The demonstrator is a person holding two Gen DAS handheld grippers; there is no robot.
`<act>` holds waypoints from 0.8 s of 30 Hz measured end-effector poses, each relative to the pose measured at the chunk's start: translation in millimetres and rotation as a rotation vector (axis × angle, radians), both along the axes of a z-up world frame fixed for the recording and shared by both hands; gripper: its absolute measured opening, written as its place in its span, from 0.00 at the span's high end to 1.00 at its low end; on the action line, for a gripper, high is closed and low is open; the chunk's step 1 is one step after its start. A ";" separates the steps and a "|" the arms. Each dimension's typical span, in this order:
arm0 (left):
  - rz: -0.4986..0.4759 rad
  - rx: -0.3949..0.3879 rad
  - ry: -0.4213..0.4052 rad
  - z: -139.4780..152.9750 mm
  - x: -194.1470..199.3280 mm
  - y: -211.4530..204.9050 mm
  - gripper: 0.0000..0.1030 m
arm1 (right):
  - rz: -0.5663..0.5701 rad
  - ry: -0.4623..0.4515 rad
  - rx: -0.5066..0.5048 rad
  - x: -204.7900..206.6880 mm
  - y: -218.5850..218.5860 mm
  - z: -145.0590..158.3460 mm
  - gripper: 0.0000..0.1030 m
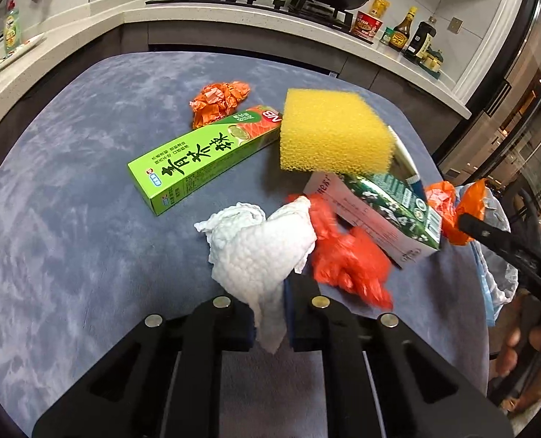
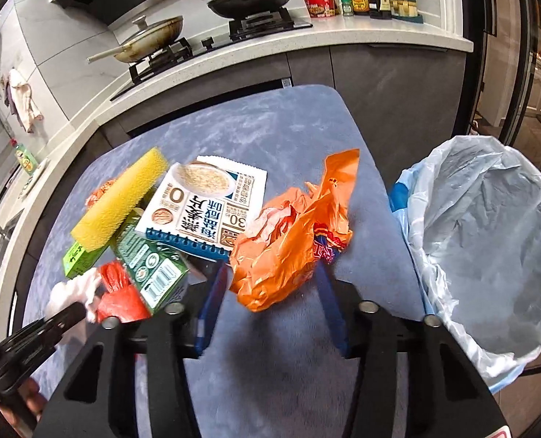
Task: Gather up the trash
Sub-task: 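Grasp the white paper towel with the left tool while the right tool grasps the orange bag, then carry the paper towel and orange bag over the trash bin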
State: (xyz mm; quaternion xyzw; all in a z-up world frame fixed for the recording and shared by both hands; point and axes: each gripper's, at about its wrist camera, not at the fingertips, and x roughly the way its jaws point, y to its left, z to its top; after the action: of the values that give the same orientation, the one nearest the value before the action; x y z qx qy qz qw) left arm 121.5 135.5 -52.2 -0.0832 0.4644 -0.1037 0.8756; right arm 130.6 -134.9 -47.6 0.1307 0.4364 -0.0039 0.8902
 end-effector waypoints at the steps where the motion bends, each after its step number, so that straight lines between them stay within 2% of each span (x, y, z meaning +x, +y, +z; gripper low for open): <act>1: -0.002 -0.002 -0.003 1.5 -1.8 0.0 0.89 | 0.000 0.003 0.003 1.0 -0.5 -1.9 0.70; 7: -0.008 -0.017 -0.020 13.1 -12.2 -0.4 0.89 | -0.010 -0.013 0.012 -0.3 -5.8 -2.2 0.84; 16: -0.041 -0.052 -0.049 35.0 -36.4 -12.0 0.89 | -0.037 -0.101 0.023 -36.0 -21.9 30.0 0.85; 24: -0.125 -0.098 -0.071 56.9 -61.9 -44.5 0.89 | -0.064 -0.143 0.048 -83.1 -45.7 50.7 0.85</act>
State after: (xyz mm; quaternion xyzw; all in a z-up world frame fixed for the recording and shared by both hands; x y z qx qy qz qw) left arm 59.6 91.0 4.8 -0.0931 0.4318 -0.1838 0.8781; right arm 47.5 -180.5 3.0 0.1660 0.3672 -0.0124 0.9151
